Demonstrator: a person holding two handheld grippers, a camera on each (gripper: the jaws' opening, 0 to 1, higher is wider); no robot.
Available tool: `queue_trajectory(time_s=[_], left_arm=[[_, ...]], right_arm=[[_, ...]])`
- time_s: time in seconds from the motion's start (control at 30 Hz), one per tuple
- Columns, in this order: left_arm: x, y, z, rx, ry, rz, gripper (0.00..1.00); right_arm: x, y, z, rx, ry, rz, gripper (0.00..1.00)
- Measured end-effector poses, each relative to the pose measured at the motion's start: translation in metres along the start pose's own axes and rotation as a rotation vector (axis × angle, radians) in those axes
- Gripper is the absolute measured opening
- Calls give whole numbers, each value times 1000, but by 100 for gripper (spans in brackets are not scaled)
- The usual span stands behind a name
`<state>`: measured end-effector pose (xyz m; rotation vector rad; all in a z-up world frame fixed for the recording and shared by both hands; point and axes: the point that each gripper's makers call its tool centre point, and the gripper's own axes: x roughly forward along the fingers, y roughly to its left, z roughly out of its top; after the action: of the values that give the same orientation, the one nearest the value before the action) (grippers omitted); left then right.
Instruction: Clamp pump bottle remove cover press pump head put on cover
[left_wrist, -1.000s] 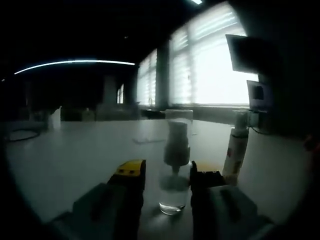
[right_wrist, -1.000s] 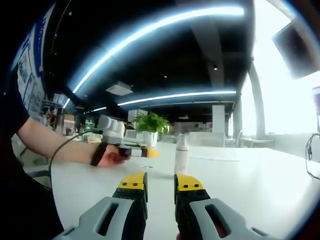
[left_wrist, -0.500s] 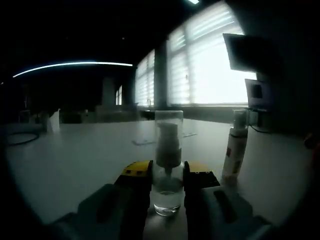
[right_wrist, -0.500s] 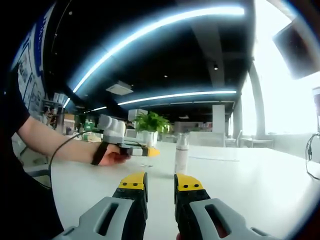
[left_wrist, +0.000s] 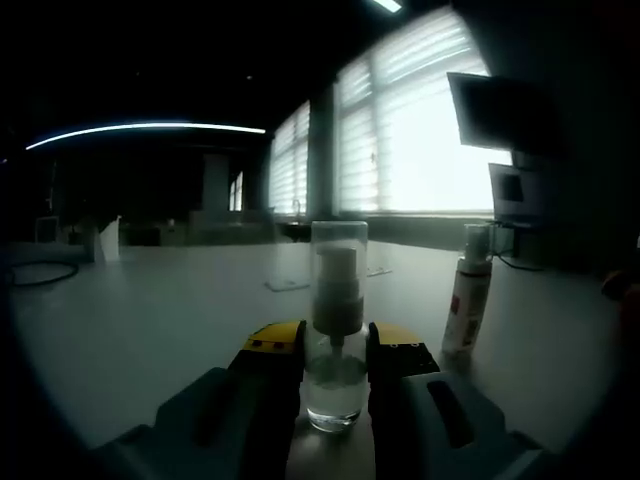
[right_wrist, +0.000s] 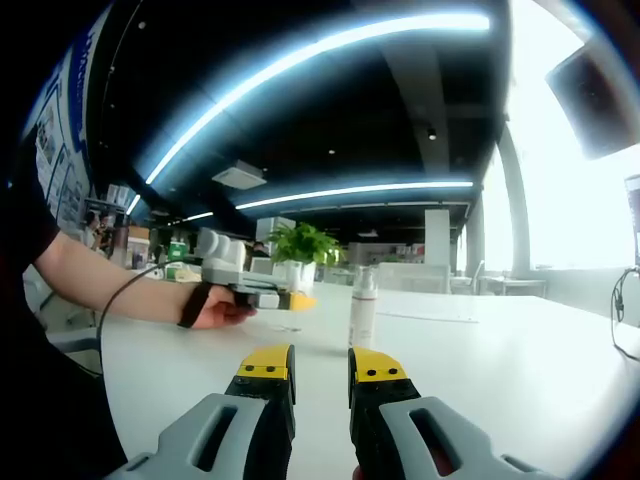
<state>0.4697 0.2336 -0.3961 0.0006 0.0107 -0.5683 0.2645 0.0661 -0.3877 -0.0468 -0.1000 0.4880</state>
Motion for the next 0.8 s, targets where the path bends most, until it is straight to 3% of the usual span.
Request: queue_trajectory(time_s=[0.2,0.53,0.63,0.8], left_arm=[[-7,3,14,32,-22,-25,16],[-24,-16,35,-18,-52,-118,16],[-31,-25,43,41,-82,-133,16],[-39,-31,41,-3,-73,-146,16]], right_arm=[[0,0,-1,-3,2,0,16],[0,1,-1,-5,5,-1,16],[0,1,-1,-6,7,-1,16],[0,2,-1,-3,6,0,16]])
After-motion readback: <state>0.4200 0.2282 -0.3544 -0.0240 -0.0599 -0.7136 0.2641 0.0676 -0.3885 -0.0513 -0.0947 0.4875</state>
